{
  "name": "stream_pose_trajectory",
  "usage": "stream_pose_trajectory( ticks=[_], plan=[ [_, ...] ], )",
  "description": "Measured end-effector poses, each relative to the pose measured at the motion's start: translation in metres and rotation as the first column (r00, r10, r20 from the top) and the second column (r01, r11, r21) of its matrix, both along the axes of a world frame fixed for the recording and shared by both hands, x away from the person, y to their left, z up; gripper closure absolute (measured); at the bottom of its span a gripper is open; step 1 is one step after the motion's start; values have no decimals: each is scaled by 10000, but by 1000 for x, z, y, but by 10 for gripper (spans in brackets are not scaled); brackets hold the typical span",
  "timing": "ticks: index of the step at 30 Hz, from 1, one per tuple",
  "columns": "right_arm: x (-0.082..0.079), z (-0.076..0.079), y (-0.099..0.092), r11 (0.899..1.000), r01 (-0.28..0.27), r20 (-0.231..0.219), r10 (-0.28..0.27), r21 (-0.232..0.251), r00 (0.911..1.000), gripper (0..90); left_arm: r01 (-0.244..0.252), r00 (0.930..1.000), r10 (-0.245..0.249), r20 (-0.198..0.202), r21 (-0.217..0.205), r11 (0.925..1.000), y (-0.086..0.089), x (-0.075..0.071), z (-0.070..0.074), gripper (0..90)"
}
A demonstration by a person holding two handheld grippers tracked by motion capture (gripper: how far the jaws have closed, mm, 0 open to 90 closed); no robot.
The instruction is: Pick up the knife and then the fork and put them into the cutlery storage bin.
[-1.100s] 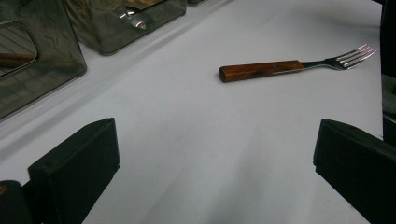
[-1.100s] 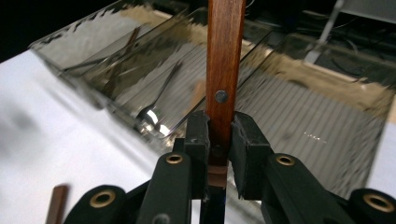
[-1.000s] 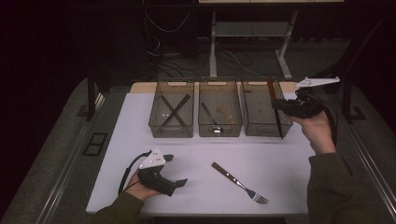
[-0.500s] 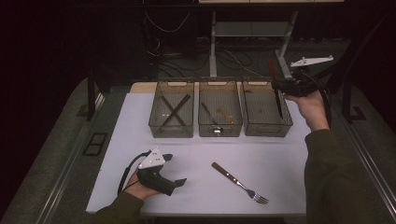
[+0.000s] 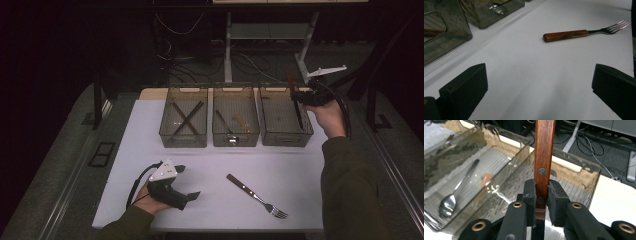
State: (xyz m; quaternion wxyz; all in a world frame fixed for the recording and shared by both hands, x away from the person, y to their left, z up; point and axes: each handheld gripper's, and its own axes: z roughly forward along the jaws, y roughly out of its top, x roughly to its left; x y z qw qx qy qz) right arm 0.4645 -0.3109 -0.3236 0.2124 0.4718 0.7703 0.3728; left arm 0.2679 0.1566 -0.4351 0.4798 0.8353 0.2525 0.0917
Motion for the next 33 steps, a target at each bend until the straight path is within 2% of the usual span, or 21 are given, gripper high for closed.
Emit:
stream_pose_trajectory(
  ticks=[4,8,13,20,27,30,32,33],
  plan=[
    [1,-13,-1,9992,86,-320,-99,-399,9994,777,-19,10000,19,5,-11,10000,0,0,0,0],
    [2,-26,-4,9991,200,-641,-224,-372,9977,777,1,10000,-1,5,-3,10000,0,0,0,0],
    [4,-35,-3,9968,13,-1005,-93,-803,9949,777,25,10000,-25,6,23,10000,0,0,0,0],
    [7,-46,-3,9978,34,-1396,-126,-657,9901,776,31,10000,-31,-12,36,10000,0,0,0,0],
    [11,-54,3,9966,-66,-1581,-64,-816,9874,774,71,10000,-70,-50,93,9999,0,0,0,0],
    [12,-55,5,9950,-59,-1527,-95,-996,9882,770,65,9999,-64,-84,74,10000,-1,0,-1,0],
    [13,-57,5,9957,-63,-1614,-88,-926,9869,748,59,9999,-59,-85,65,10000,-1,0,-1,0],
    [14,-58,6,9960,-135,-1685,-16,-884,9857,690,74,9999,-73,-74,68,9999,-1,0,-1,0]
  ],
)
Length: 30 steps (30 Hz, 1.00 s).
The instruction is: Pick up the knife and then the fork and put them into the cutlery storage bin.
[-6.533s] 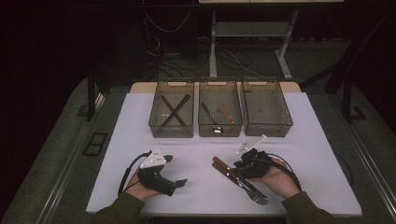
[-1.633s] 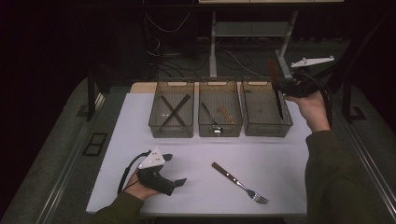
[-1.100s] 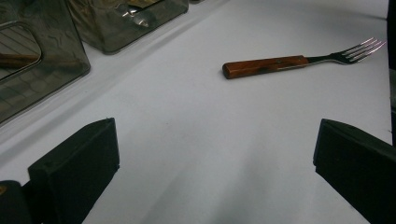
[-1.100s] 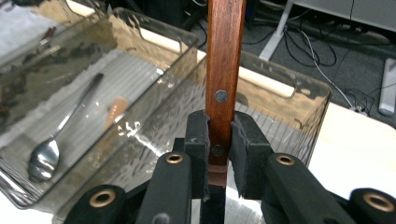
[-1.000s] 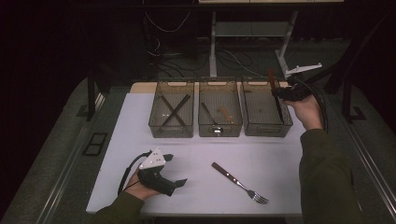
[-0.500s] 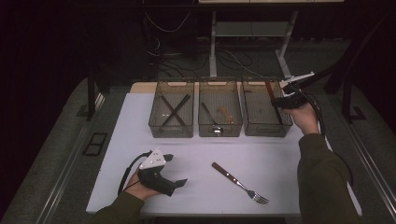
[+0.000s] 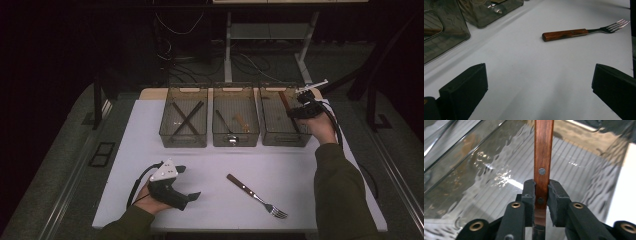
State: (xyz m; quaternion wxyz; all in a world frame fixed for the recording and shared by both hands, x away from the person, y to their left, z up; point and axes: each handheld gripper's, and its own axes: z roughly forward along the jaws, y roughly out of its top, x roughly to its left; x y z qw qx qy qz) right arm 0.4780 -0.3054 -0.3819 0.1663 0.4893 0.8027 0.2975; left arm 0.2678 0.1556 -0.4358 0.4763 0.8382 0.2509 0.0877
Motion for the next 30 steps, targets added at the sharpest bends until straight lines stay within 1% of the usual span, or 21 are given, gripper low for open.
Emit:
stream_pose_trajectory(
  ticks=[2,3,7,9,10,11,13,16,18,19,22,25,29,30],
  plan=[
    [-1,-1,1,10000,49,98,-48,-80,9999,633,11,10000,-11,25,9,10000,0,0,0,0],
    [-1,0,1,10000,80,137,-80,29,9999,607,12,10000,-12,26,11,10000,0,0,0,0],
    [-4,3,-2,9988,145,179,-153,476,9997,550,15,10000,-15,25,18,10000,0,0,0,0],
    [-7,5,-2,9983,72,361,-93,581,9993,530,6,10000,-6,32,14,10000,0,0,0,0],
    [-9,7,-2,9974,103,351,-129,715,9993,516,-9,10000,9,47,-12,10000,0,0,0,0],
    [-11,9,-2,9963,53,459,-92,852,9989,492,0,10000,-1,31,10,10000,0,0,1,0],
    [-18,12,-1,9914,-116,598,39,1303,9982,473,-19,10000,19,27,5,10000,0,0,1,0],
    [-33,20,2,9852,-347,944,190,1679,9954,456,-42,10000,42,43,9,10000,0,-1,1,0],
    [-45,25,5,9822,-645,1141,447,1763,9925,454,-66,10000,67,68,-3,10000,0,-1,1,0],
    [-51,27,7,9815,-763,1226,550,1757,9909,455,-74,9999,74,67,-1,10000,0,-1,1,0],
    [-69,33,13,9823,-1140,1365,938,1486,9862,477,-107,9999,107,85,25,9999,1,-1,1,0],
    [-86,36,20,9783,-1531,1452,1327,1398,9805,518,-173,9998,173,62,26,9998,1,-1,1,0],
    [-107,37,30,9725,-1995,1347,1832,1200,9738,586,-144,9999,144,91,88,9999,1,0,1,0],
    [-111,36,31,9724,-2068,1341,1919,1078,9722,614,-160,9998,159,90,69,9998,0,0,1,0]
  ],
)
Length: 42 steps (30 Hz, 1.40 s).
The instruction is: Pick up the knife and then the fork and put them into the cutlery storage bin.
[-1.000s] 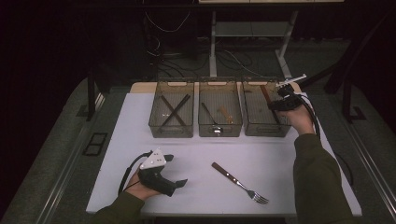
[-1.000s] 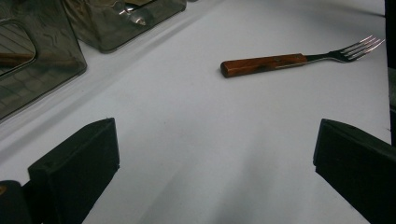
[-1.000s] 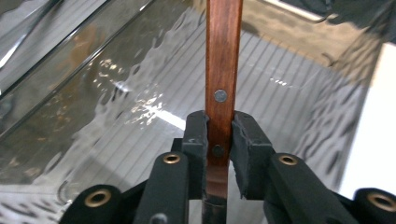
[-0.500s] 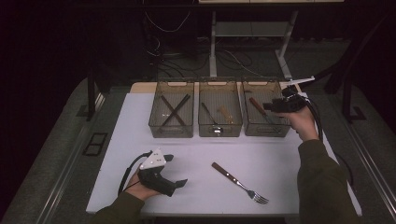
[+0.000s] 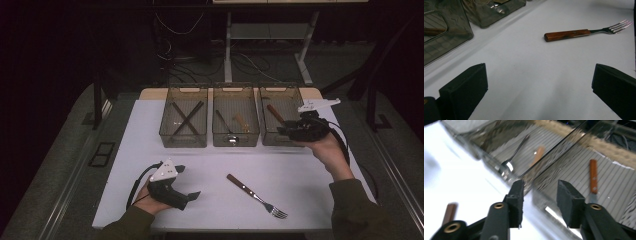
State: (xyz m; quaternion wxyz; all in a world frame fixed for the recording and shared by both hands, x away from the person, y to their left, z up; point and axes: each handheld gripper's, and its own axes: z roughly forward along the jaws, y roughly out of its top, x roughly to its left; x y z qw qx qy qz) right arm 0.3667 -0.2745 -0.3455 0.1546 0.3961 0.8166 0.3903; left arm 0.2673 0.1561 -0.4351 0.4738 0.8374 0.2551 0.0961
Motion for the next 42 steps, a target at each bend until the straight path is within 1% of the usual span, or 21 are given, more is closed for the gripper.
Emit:
stream_pose_trajectory(
  ticks=[2,4,6,8,11,17,19,22,26,29,32,35,37,39,42],
  plan=[
    [-9,-2,2,9999,-139,-94,139,-44,9999,663,-29,10000,29,-49,9,10000,0,0,0,0],
    [-18,-5,5,9995,-306,-222,304,-55,9993,734,-19,10000,19,-29,13,10000,0,0,0,0],
    [-26,-9,8,9985,-537,-230,535,-84,9983,796,-31,10000,31,-12,-11,10000,0,0,0,0],
    [-35,-13,11,9961,-877,-368,873,-91,9955,834,-35,10000,35,-11,34,10000,0,0,0,0],
    [-46,-19,16,9921,-1250,-378,1246,-94,9915,888,-21,10000,21,18,11,10000,0,0,0,0],
    [-63,-31,23,9856,-1679,-546,1687,188,9842,900,-6,10000,6,22,11,10000,0,0,0,0],
    [-70,-35,26,9828,-1840,-556,1844,130,9813,900,-14,10000,14,20,24,10000,0,0,0,0],
    [-79,-43,31,9783,-2069,-714,2073,119,9757,900,-35,10000,35,32,-13,10000,0,0,0,0],
    [-91,-49,39,9690,-2469,-904,2467,92,9649,900,-39,10000,39,26,33,10000,0,0,0,0],
    [-100,-55,48,9590,-2833,-1023,2819,7,9540,900,-49,10000,49,28,45,10000,0,0,0,0],
    [-106,-62,57,9473,-3200,-1221,3160,-142,9409,900,-56,10000,55,49,50,10000,0,-1,0,0],
    [-111,-70,66,9361,-3508,-1536,3432,-250,9266,900,-78,10000,78,52,45,10000,0,-1,0,0],
    [-115,-75,70,9276,-3712,-1739,3589,-430,9170,900,-88,9999,88,53,33,10000,0,-1,0,0],
    [-118,-79,73,9221,-3822,-1857,3659,-600,9119,900,-76,10000,76,53,54,10000,0,-1,0,0],
    [-120,-82,74,9172,-3932,-2044,3735,-646,9048,900,-62,10000,61,73,59,10000,0,-1,0,0]
  ],
)
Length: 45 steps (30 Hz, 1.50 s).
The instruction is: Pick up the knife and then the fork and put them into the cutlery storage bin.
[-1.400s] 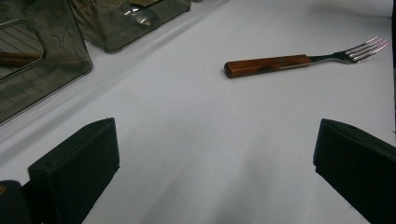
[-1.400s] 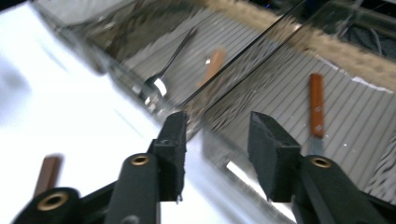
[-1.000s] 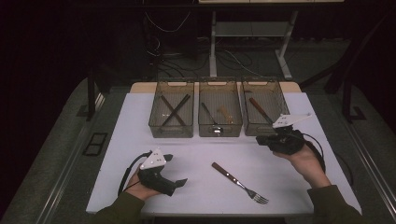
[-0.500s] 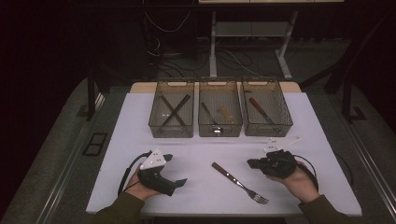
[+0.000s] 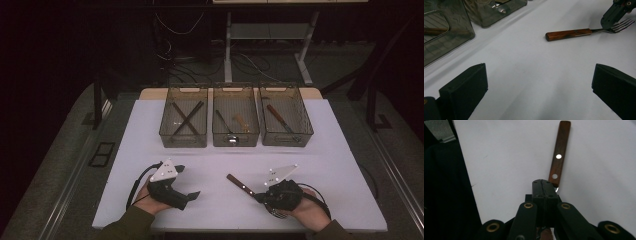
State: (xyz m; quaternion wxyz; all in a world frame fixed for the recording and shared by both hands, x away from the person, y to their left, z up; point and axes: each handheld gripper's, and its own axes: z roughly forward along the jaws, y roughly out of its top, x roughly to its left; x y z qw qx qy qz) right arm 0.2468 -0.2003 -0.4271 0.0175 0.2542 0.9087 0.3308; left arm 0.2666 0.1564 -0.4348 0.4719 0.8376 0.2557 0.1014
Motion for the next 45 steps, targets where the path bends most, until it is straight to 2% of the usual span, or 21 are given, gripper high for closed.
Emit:
stream_pose_trajectory(
  ticks=[6,8,15,20,22,27,34,35,38,42,45],
  plan=[
    [-2,-6,4,9986,-151,-124,145,-512,9998,900,-13,10000,13,-5,-10,10000,0,0,0,0],
    [-1,-6,4,9965,-249,115,259,-801,9996,900,-7,10000,7,-3,7,10000,0,0,0,0],
    [-1,-5,4,9959,-294,209,313,-861,9993,900,-23,10000,23,7,12,10000,0,0,0,0],
    [-3,-7,7,9905,-549,359,599,-1260,9976,900,-27,10000,27,-1,2,10000,0,0,0,0],
    [-3,-6,7,9917,-467,251,501,-1198,9984,900,-31,10000,31,-7,7,10000,0,0,0,0],
    [-1,-6,4,9901,-330,405,389,-1366,9984,900,-25,10000,25,-2,8,10000,0,0,0,0],
    [6,-6,-4,9911,-48,430,106,-1329,9990,900,-12,10000,12,-6,22,10000,-1,0,0,0],
    [8,-7,-5,9896,-118,567,201,-1432,9982,900,-14,10000,14,-18,18,10000,-1,0,0,0],
    [9,-4,-5,9907,-279,470,345,-1330,9983,900,-11,10000,11,-19,12,10000,-1,0,0,0],
    [15,10,-3,9902,-660,317,704,-1231,9970,775,-21,10000,21,-61,9,10000,-1,0,-1,0],
    [26,16,4,9832,-883,217,929,-1599,9954,665,-5,10000,5,-49,12,10000,-1,0,0,0]
  ],
)
